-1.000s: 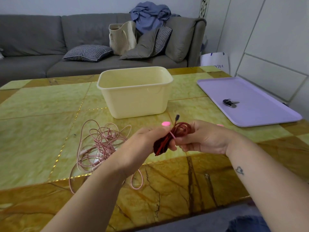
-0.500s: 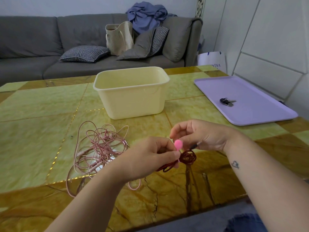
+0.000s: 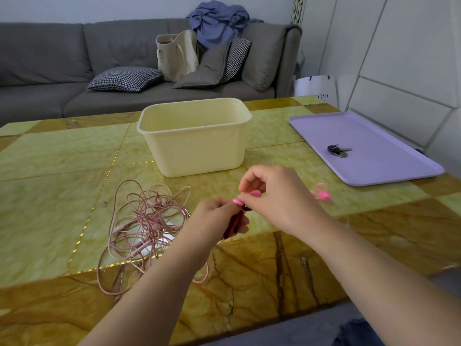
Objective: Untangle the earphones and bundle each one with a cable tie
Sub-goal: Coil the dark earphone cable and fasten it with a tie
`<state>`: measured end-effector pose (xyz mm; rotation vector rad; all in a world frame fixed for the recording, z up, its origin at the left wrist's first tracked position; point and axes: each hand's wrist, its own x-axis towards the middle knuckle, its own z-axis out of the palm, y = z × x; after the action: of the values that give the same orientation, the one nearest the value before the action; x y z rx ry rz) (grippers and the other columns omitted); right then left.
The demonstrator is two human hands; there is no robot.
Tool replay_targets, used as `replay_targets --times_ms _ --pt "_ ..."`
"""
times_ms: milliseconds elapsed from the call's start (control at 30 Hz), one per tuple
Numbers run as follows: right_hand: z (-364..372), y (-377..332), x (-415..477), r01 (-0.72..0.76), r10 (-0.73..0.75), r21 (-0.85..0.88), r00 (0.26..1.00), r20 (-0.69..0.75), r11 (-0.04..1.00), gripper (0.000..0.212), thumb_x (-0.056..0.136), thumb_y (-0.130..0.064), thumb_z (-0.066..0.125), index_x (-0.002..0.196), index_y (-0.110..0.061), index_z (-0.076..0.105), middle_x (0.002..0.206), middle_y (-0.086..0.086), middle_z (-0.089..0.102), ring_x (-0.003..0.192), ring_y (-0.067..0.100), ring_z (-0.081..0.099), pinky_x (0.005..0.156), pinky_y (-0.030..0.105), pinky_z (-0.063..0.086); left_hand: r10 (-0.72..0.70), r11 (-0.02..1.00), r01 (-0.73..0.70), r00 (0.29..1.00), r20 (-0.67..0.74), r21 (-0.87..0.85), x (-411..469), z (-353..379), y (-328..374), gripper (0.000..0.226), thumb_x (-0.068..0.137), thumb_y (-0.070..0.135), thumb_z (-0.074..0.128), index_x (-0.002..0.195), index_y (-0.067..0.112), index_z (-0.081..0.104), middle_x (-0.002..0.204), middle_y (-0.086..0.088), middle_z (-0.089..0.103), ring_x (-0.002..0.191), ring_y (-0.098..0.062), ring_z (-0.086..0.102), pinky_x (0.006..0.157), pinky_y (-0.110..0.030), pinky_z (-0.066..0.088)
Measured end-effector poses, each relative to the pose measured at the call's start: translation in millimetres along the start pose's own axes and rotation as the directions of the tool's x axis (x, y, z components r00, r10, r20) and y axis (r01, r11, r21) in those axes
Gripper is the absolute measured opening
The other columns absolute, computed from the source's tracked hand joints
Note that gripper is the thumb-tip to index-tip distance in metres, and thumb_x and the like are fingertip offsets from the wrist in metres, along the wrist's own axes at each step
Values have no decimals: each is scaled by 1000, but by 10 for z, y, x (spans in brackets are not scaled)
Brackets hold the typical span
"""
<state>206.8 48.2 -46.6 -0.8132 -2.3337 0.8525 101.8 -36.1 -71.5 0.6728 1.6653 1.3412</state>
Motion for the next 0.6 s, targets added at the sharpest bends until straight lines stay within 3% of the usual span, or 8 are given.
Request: replay_targets --times_ms 200,367,467,600 --pt "74 -38 -34 -12 24 195 998 -62 981 9 79 -12 74 77 -16 66 72 -6 67 64 2 61 60 11 49 -73 913 50 996 -42 -405 18 24 -1 14 93 8 53 97 -4 61 66 -6 61 53 -11 59 63 -25 55" --pt "146 -76 -92 68 -55 171 995 -81 983 8 81 -11 72 80 -18 68 78 -11 66 63 -2 58 60 10 46 -130 780 145 989 69 -609 -1 16 28 18 91 8 53 91 0 69 85 -10 66 75 -13 59 72 -26 52" --pt "117 -81 -92 120 -113 169 992 -51 978 10 81 -9 72 80 -19 68 76 -13 64 54 -4 53 57 7 39 -158 674 185 982 105 -716 -41 -28 108 21 94 12 50 94 -5 63 76 -13 70 69 -15 64 70 -24 54" --pt "30 -78 -67 162 -169 191 985 21 968 12 81 -8 72 80 -20 68 76 -10 66 67 -4 57 64 10 45 -151 586 179 982 110 -791 -68 -79 161 21 94 12 51 97 -7 59 80 -19 69 67 -18 69 75 -23 53"
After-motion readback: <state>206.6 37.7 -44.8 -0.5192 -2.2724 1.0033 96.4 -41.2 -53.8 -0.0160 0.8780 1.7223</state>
